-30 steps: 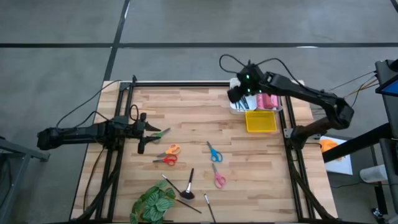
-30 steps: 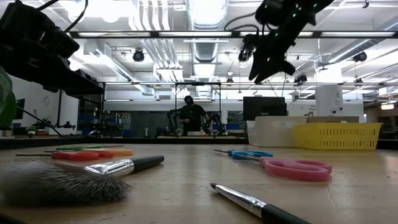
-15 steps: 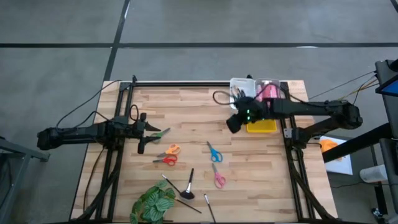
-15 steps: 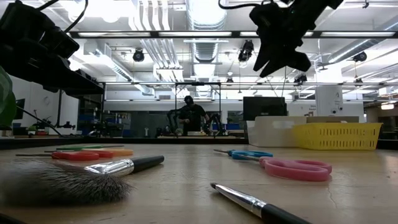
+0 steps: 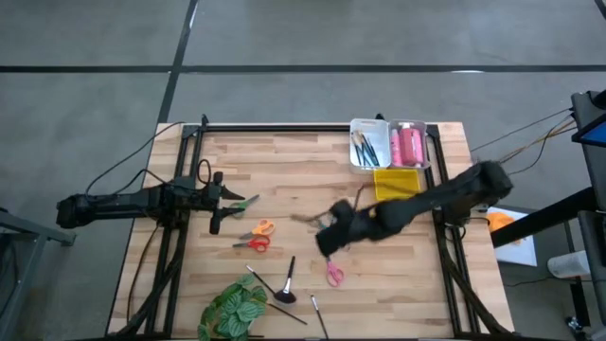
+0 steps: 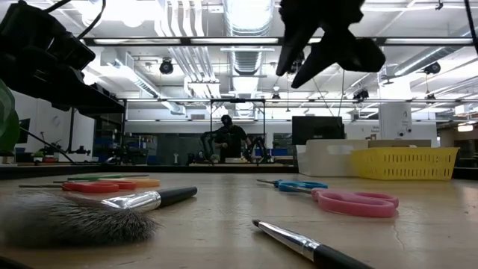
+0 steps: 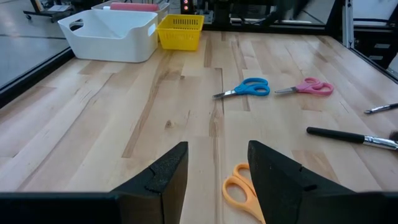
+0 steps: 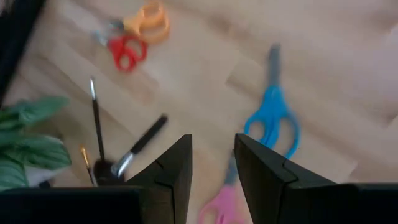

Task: Pick & Place Paint Supplies
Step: Put the black paint brush into the white bin

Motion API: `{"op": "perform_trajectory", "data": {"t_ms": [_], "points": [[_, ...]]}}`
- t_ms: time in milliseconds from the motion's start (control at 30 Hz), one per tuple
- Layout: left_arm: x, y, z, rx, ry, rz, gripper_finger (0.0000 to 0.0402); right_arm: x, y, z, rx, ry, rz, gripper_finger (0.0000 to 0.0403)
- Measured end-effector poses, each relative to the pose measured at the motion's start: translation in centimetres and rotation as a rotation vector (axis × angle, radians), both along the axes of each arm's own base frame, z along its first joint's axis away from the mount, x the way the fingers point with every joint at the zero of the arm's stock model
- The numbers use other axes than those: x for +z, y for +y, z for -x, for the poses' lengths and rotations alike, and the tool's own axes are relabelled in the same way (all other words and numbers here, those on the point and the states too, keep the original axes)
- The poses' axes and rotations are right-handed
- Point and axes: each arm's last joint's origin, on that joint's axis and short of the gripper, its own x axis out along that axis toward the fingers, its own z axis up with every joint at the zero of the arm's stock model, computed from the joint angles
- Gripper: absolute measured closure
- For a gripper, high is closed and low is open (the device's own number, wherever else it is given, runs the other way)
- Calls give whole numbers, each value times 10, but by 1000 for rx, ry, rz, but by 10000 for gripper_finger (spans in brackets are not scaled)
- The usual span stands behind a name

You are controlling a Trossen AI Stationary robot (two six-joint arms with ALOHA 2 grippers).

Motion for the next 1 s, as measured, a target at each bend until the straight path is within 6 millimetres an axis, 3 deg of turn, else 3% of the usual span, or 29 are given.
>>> {"op": "perform_trajectory", "data": {"t_ms": [233,367,533,767,1000], "points": [[0,0,0,0,0,0,232,-3,62,-33,-38,126,-28,285],[0,0,0,0,0,0,232,-4,88,-47,-15,177,-10,285],[0,0,0,-1,0,0,232,-8,107,-67,21,229,-8,285],[0,0,0,0,0,0,232,-36,132,-88,74,300,4,285],[0,0,0,0,0,0,232,-51,159,-87,125,334,-22,285]]}}
